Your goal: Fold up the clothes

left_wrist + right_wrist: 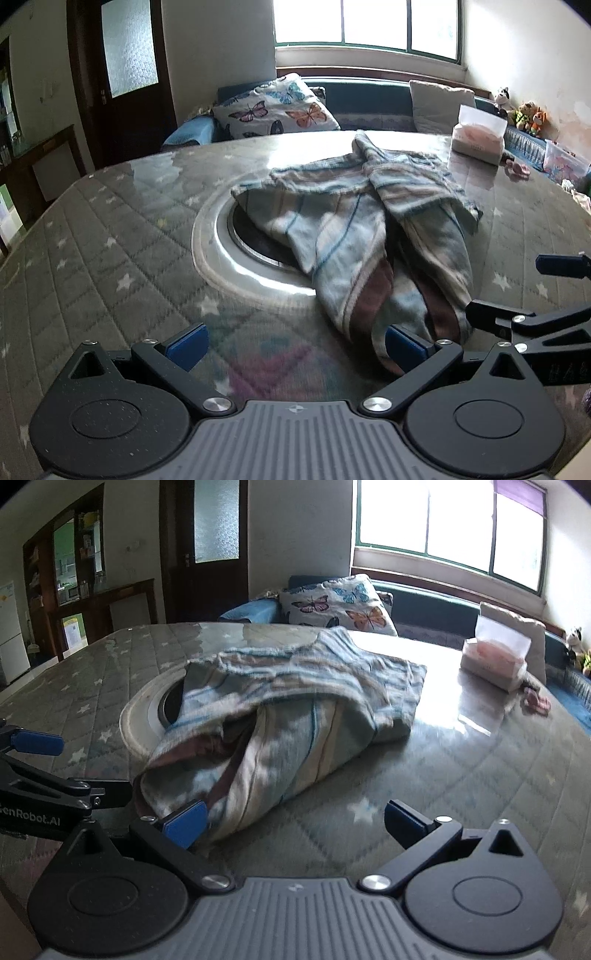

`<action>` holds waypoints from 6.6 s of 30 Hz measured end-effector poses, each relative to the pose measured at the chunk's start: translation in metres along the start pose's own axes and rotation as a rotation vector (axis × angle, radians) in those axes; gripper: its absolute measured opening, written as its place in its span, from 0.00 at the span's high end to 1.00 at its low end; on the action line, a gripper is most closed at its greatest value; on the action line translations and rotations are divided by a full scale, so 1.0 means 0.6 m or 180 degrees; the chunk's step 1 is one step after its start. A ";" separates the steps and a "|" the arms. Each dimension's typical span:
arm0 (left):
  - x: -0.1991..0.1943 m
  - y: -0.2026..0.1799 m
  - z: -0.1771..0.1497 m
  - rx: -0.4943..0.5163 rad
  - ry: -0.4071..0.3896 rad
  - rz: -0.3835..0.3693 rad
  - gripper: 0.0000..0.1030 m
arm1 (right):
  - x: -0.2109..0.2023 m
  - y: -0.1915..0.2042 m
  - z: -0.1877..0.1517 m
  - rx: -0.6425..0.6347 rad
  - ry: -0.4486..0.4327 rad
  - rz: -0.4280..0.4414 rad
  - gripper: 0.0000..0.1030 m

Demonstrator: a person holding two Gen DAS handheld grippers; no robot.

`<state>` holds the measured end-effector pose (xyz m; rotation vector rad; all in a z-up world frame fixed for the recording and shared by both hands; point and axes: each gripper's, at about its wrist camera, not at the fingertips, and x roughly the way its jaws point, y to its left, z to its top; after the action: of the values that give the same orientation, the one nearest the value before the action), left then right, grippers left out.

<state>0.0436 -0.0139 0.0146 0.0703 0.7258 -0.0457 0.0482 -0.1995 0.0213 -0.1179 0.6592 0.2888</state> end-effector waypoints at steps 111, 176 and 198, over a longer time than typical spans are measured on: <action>0.032 0.208 0.090 -0.0795 -0.0369 0.0299 0.95 | 0.080 -0.254 0.015 0.1650 0.0071 -0.0167 0.77; 0.228 0.177 0.167 -0.0089 0.0335 0.0012 0.68 | 0.194 -0.244 0.175 0.0204 0.0552 0.0023 0.65; 0.250 0.198 0.258 0.0219 -0.0207 0.0445 0.98 | 0.320 -0.284 0.222 0.0336 0.0580 -0.0091 0.66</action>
<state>0.2660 0.0895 0.0364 0.1842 0.6527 0.0604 0.3221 -0.2920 0.0098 -0.0528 0.8514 0.2166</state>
